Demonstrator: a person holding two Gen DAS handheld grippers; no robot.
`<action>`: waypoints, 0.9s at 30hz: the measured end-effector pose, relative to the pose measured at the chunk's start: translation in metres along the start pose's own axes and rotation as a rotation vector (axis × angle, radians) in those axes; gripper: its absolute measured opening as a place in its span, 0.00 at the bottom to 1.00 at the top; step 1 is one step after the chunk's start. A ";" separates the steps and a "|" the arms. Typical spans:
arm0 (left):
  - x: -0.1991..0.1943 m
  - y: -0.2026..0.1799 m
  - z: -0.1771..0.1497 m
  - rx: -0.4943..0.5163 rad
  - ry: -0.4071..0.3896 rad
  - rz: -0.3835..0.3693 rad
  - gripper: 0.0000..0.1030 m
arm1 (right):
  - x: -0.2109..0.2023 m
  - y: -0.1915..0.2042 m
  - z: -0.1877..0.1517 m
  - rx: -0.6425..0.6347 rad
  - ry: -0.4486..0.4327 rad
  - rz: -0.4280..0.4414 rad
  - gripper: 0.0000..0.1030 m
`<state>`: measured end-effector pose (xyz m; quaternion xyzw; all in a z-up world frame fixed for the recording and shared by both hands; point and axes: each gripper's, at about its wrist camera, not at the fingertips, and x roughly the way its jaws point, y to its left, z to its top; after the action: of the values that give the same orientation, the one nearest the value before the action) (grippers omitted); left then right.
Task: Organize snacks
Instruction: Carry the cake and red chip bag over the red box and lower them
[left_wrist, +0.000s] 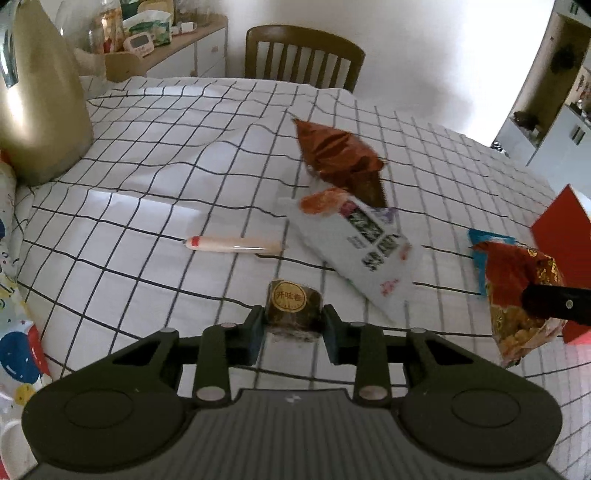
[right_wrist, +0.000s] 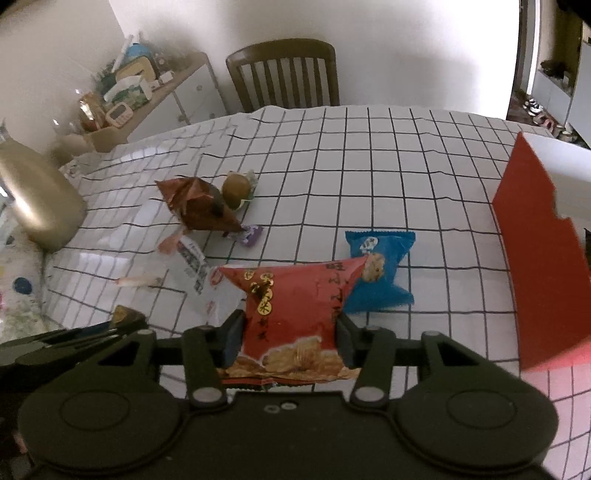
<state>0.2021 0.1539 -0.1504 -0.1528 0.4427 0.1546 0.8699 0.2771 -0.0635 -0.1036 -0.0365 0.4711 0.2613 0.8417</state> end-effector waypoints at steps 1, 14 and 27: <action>-0.005 -0.004 -0.001 0.002 -0.005 -0.002 0.31 | -0.005 -0.001 -0.001 -0.006 -0.005 0.004 0.47; -0.059 -0.076 -0.002 0.038 -0.045 -0.090 0.31 | -0.073 -0.042 -0.009 0.001 -0.038 0.033 0.47; -0.093 -0.187 -0.002 0.111 -0.070 -0.168 0.31 | -0.131 -0.120 -0.010 0.034 -0.102 0.035 0.47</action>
<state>0.2239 -0.0287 -0.0518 -0.1353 0.4056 0.0617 0.9019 0.2712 -0.2225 -0.0252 -0.0008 0.4327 0.2694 0.8604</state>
